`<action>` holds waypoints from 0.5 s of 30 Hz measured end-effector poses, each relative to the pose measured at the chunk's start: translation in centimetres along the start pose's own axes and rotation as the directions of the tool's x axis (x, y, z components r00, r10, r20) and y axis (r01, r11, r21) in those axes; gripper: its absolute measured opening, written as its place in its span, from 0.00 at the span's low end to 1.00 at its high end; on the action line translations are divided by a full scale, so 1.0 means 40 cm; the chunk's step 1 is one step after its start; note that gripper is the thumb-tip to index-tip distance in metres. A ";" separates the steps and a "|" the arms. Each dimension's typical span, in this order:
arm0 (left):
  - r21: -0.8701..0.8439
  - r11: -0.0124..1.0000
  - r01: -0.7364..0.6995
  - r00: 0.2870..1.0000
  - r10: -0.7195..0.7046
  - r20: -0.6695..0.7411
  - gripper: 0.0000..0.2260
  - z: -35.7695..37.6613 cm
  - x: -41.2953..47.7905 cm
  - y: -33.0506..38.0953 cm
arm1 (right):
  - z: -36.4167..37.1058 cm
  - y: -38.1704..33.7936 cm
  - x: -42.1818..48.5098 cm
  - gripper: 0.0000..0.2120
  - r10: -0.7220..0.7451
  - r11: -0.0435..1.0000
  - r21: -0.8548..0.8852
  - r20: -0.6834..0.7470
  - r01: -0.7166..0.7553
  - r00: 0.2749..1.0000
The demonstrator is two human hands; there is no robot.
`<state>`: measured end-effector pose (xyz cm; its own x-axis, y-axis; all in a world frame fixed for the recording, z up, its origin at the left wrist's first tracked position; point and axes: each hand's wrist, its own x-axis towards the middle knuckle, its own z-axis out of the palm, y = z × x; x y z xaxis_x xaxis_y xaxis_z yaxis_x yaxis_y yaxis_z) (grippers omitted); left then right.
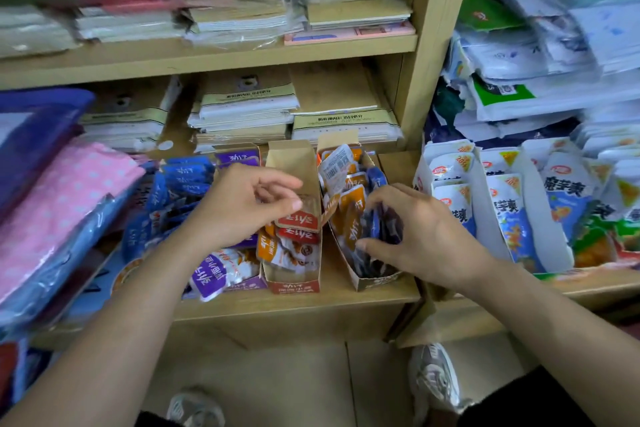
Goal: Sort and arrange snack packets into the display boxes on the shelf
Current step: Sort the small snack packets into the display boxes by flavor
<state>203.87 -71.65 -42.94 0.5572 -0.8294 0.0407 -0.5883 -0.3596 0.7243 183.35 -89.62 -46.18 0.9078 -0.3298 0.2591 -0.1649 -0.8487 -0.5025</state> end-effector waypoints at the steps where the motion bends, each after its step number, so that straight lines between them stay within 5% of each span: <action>1: 0.045 0.999 -0.004 1.000 0.005 -0.027 0.12 -0.008 -0.010 -0.009 | 0.000 -0.002 0.001 0.26 -0.001 1.000 0.023 0.013 0.001 1.000; 4: 0.208 0.978 0.006 0.992 0.021 -0.128 0.10 -0.029 -0.041 -0.043 | 0.006 -0.012 0.009 0.38 -0.124 0.992 0.024 0.069 0.122 0.990; 8: 0.299 0.954 0.034 0.975 0.034 -0.220 0.12 -0.035 -0.070 -0.070 | 0.024 -0.025 0.021 0.34 -0.215 0.969 -0.094 0.134 0.228 0.967; 15: 0.528 0.842 -0.112 0.961 0.227 -0.159 0.24 0.030 -0.078 -0.081 | 0.015 -0.013 0.046 0.35 -0.013 0.986 -0.162 0.127 0.034 0.992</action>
<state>203.32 -68.44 -46.24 0.4946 -0.8108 0.3131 -0.8671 -0.4357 0.2415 185.31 -89.54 -45.93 0.9515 -0.2636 0.1585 -0.1946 -0.9150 -0.3534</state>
